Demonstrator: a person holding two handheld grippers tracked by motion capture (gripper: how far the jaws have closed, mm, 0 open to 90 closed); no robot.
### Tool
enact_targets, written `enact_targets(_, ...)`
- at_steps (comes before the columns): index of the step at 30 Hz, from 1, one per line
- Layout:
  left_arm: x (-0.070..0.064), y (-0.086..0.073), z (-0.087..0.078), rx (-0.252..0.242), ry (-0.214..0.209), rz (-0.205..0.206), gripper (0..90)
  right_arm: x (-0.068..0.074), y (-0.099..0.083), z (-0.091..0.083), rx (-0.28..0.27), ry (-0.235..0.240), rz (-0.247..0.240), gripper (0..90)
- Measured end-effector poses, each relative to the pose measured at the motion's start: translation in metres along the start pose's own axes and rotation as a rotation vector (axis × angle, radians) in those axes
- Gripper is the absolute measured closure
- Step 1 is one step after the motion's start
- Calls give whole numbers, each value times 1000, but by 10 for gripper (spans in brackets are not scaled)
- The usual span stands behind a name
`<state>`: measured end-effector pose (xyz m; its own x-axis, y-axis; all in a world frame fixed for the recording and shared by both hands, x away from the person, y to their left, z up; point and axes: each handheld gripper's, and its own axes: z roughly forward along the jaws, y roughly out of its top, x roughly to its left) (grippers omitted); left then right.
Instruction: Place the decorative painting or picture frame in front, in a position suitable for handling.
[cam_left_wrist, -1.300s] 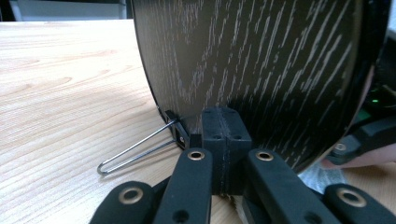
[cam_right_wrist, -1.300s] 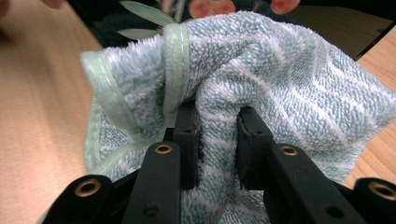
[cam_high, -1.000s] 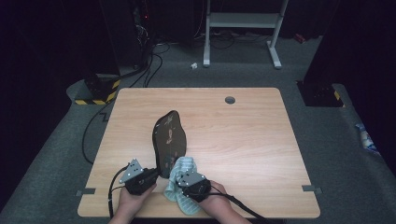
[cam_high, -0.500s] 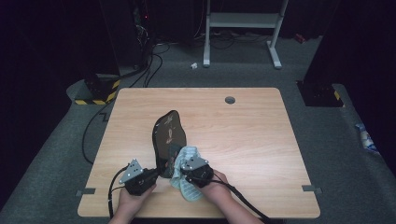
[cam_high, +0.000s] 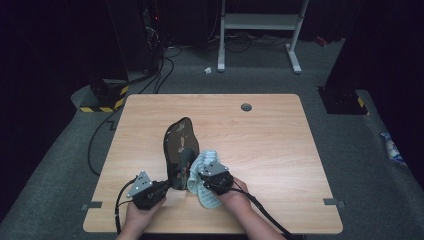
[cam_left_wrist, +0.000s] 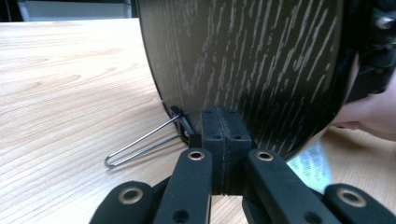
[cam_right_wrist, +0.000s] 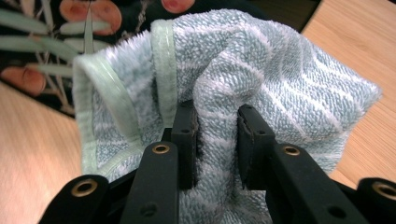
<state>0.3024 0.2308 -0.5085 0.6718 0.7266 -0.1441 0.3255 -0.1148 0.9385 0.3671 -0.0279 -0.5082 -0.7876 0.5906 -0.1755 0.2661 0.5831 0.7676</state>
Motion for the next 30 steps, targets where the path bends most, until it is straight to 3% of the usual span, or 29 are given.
enact_targets(8,2,-2,-12,-7,37,-19,895,-9,-23,-25,13,-50,12,708)
enact_targets(16,1,-4,-28,-5,85,-33,821,-17,-44,-38,35,-78,36,713)
enact_targets(21,-5,-3,-36,-7,122,-36,706,-15,-50,-40,29,-83,31,714)
enact_targets(30,-19,4,-47,-31,113,-18,526,-16,-51,-39,22,-79,35,714)
